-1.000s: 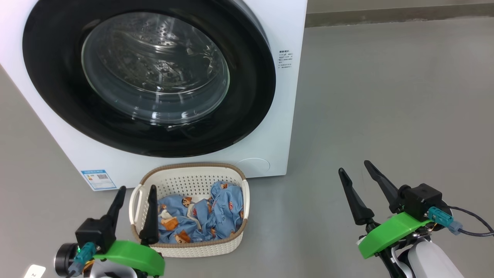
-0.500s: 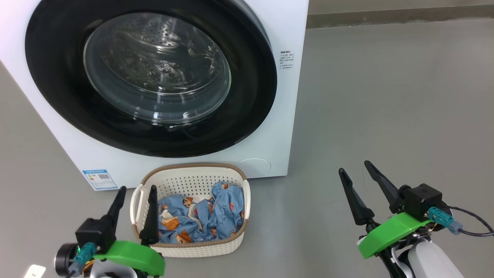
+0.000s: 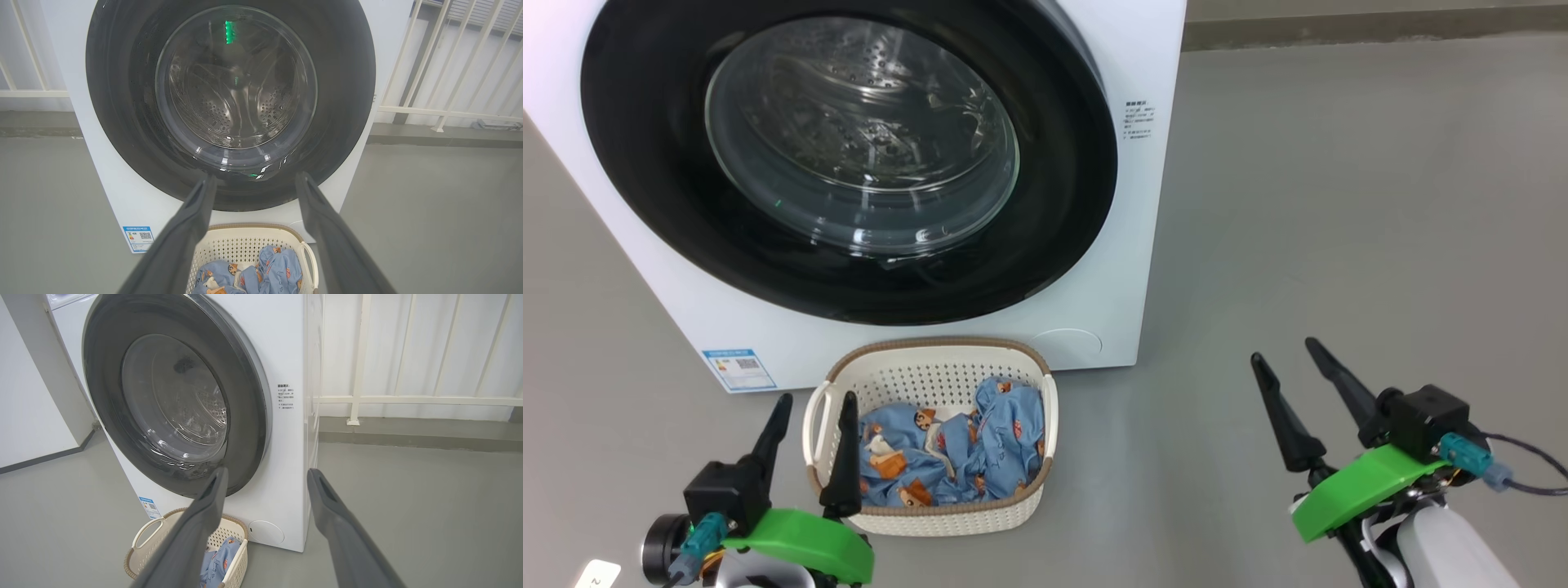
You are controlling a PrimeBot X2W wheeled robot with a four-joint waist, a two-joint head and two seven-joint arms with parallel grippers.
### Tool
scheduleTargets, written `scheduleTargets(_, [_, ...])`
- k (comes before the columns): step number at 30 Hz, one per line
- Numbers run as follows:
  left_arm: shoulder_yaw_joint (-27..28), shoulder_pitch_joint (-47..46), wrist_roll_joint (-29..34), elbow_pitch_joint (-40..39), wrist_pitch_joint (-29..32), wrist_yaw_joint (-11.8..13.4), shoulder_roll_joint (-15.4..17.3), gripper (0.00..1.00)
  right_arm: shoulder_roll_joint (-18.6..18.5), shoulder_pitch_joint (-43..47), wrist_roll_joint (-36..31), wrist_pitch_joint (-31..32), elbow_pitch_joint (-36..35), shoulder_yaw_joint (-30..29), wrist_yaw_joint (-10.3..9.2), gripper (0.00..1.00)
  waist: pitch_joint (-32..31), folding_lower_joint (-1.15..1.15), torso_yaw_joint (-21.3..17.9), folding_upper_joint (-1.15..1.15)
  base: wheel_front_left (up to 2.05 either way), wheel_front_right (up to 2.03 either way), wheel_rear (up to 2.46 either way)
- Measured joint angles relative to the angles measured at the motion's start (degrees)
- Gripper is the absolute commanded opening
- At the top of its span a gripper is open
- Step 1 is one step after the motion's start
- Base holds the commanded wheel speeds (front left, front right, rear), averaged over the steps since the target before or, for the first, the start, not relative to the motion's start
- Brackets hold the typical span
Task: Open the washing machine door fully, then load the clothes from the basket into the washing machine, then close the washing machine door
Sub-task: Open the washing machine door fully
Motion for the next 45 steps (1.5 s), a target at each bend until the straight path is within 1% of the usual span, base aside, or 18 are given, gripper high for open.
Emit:
scheduleTargets(10, [-0.11, -0.52, -0.02, 0.45, 0.0, 0.08, 0.0, 1.0, -2.3, -4.22, 1.09, 0.0, 1.08, -1.87, 0.0, 1.0, 1.94, 0.0, 0.86, 0.0, 0.0, 0.0, 0.0])
scheduleTargets(17, [-0.07, -1.75, -0.42, -0.66, 0.0, 0.07, 0.0, 1.0, -4.2, -8.42, 1.1, 0.0, 1.4, -3.47, 0.0, 1.0, 4.02, 0.0, 1.79, 0.0, 0.0, 0.0, 0.0])
scheduleTargets(18, [-0.04, -1.87, -0.42, -0.74, 0.0, 0.07, 0.0, 1.0, -4.52, -9.15, 1.12, 0.0, 1.43, -3.65, 0.0, 0.95, 4.37, 0.0, 1.93, 0.0, 0.0, 0.0, 0.0])
scheduleTargets(19, [-0.03, -2.09, -0.42, -0.84, 0.0, 0.07, 0.0, 1.0, -4.81, -9.87, 1.38, 0.0, 1.48, -3.74, 0.0, 0.79, 4.72, 0.0, 2.08, 0.0, 0.0, 0.0, 0.0])
scheduleTargets(20, [0.0, -2.45, -0.43, -0.94, 0.0, 0.05, 0.0, 1.0, -4.99, -10.63, 2.04, 0.0, 1.53, -3.94, 0.0, 0.56, 5.09, 0.0, 2.24, 0.0, 0.0, 0.0, 0.0])
scheduleTargets(22, [-0.03, -3.15, -0.43, -1.27, 0.0, 0.03, 0.0, 1.0, -5.13, -12.15, 4.67, -0.01, 1.68, -4.56, 0.0, 0.34, 5.86, 0.0, 2.56, 0.0, 0.0, 0.0, 0.0])
scheduleTargets(23, [-0.07, -3.44, -0.43, -1.37, 0.0, 0.0, 0.0, 1.0, -5.34, -12.89, 5.54, -0.01, 1.88, -4.79, 0.0, 0.18, 6.26, 0.0, 2.72, 0.0, 0.0, 0.0, 0.0])
scheduleTargets(24, [-0.13, -3.65, -0.43, -1.59, 0.0, -0.01, 0.0, 1.0, -5.41, -13.63, 6.95, -0.01, 1.97, -5.14, 0.0, 0.0, 6.67, 0.0, 2.88, 0.0, 0.0, 0.0, 0.0])
scheduleTargets(27, [-0.37, -3.99, -0.43, -1.85, 0.0, -0.01, -0.01, 1.0, -6.79, -16.27, 9.76, -0.01, 2.92, -4.83, 0.0, 0.0, 7.98, 0.0, 3.34, 0.0, 0.0, 0.0, 0.0])
scheduleTargets(30, [-0.48, -4.34, -0.83, -2.04, 0.0, -0.01, -0.01, 1.0, -8.56, -19.07, 11.68, -0.01, 4.42, -3.1, 0.0, 0.0, 9.33, 0.0, 3.8, 0.0, 0.0, 0.0, 0.0])
scheduleTargets(35, [-0.74, -5.84, -1.18, -3.02, 0.0, 0.0, -0.02, 1.0, -10.33, -24.98, 19.59, 0.11, 6.1, -1.02, 0.0, 0.0, 11.77, 0.0, 4.51, 0.0, 0.0, 0.0, 0.0])
scheduleTargets(37, [-0.88, -6.34, -1.56, -3.36, 0.0, 0.02, -0.03, 1.0, -11.68, -27.3, 22.81, 1.43, 6.55, 0.18, 0.0, 0.0, 12.8, 0.0, 4.84, 0.0, 0.0, 0.0, 0.0])
scheduleTargets(43, [-1.93, -8.64, -2.47, -4.46, 0.0, 0.13, -0.07, 1.0, -15.47, -34.13, 34.11, 6.26, 7.54, 1.41, 0.0, 0.0, 16.03, 0.0, 6.09, 0.0, 0.0, 0.0, 0.0])
scheduleTargets(45, [-2.23, -9.07, -2.47, -5.1, 0.0, 0.19, -0.09, 1.0, -16.66, -36.35, 36.83, 7.82, 8.01, 2.11, 0.0, 0.0, 17.15, 0.0, 6.54, 0.0, 0.0, 0.0, 0.0])
